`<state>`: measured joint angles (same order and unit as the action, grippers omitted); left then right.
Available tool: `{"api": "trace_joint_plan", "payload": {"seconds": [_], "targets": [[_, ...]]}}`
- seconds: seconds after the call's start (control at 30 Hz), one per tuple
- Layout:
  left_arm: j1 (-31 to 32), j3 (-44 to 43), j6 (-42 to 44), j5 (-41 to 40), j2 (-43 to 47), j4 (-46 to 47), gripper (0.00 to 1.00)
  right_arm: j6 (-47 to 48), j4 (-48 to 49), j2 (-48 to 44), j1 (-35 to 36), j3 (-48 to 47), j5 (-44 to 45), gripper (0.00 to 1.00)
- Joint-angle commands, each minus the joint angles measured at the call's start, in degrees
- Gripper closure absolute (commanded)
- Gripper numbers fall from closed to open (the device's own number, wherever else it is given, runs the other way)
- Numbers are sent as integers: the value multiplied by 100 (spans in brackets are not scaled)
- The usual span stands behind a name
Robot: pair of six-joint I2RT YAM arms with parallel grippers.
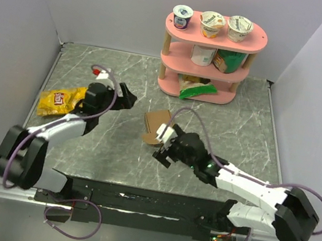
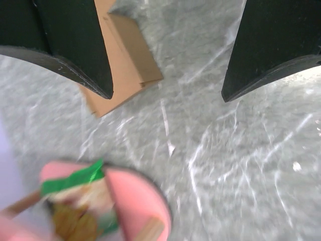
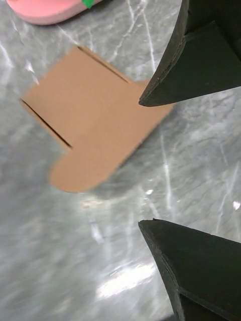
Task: Fold the paper box
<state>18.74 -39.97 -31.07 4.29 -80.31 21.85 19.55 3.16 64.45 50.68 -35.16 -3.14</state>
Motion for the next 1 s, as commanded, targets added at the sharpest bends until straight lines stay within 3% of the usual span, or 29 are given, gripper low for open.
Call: {"api": "trace_joint_plan", "payload": {"seconds": [0.0,0.1,0.5,0.6,0.63,0.73,0.83,0.97], "targets": [[-134,147,-373,212,866,-374,4,1032,1220,454,495,176,1718,0],[-178,226,-435,212,1271,-540,4,1480,1774,919,610,132,2150,0],[-292,191,-426,405,1984,-831,4,2650,2496,2730,795,-351,2835,6],[-318,156,-426,440,1993,-840,4,2922,2646,2968,847,-492,3196,25],[-319,156,-435,441,1993,-831,4,2992,2559,2995,882,-527,3240,40],[-336,165,-444,476,2002,-831,4,2932,2304,2916,944,-624,3241,58],[-336,191,-453,511,2028,-831,4,2783,1830,2601,971,-677,3205,67],[-336,200,-453,607,2064,-822,4,2353,654,2108,1006,-974,2899,71]]}}
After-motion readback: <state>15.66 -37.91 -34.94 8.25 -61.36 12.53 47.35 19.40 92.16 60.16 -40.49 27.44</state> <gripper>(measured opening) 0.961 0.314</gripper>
